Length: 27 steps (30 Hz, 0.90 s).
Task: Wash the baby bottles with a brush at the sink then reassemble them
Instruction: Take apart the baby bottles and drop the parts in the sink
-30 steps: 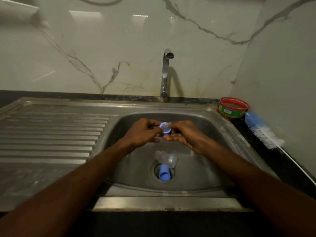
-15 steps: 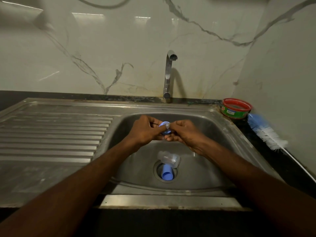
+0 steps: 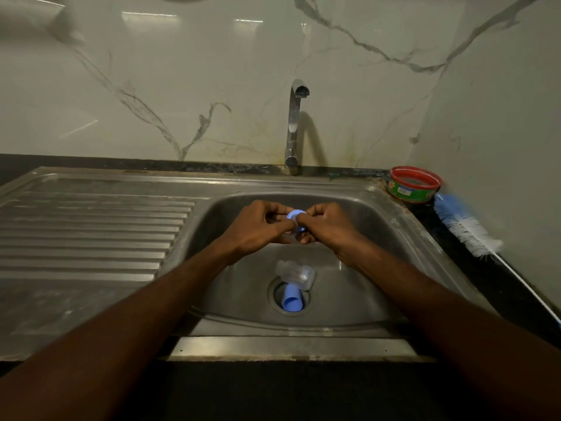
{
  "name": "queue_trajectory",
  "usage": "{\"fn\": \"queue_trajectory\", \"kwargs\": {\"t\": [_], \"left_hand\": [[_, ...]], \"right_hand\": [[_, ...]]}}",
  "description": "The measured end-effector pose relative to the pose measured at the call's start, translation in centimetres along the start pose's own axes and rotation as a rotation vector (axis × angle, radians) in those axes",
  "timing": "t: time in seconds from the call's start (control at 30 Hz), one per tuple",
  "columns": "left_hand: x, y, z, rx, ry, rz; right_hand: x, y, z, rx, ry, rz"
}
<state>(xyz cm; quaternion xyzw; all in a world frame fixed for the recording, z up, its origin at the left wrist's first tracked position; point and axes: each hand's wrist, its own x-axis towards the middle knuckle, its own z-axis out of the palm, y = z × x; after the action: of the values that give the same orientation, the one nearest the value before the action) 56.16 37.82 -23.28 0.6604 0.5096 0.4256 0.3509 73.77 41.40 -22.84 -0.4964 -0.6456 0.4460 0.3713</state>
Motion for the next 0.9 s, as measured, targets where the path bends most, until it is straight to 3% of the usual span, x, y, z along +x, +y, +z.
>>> {"fn": "queue_trajectory", "kwargs": {"t": [0.2,0.67,0.9], "left_hand": [[-0.1,0.0,0.2,0.041,0.088,-0.009],[0.3,-1.4,-0.1,0.221,0.267,-0.014],[0.5,-2.0,-0.4,0.219,0.267,-0.032]], "right_hand": [[-0.6,0.1,0.4,-0.038,-0.004,-0.061],[-1.7,-0.9,-0.2,-0.048,-0.241,-0.117],[-1.8,-0.9,0.3,-0.059,-0.202,-0.120]]}}
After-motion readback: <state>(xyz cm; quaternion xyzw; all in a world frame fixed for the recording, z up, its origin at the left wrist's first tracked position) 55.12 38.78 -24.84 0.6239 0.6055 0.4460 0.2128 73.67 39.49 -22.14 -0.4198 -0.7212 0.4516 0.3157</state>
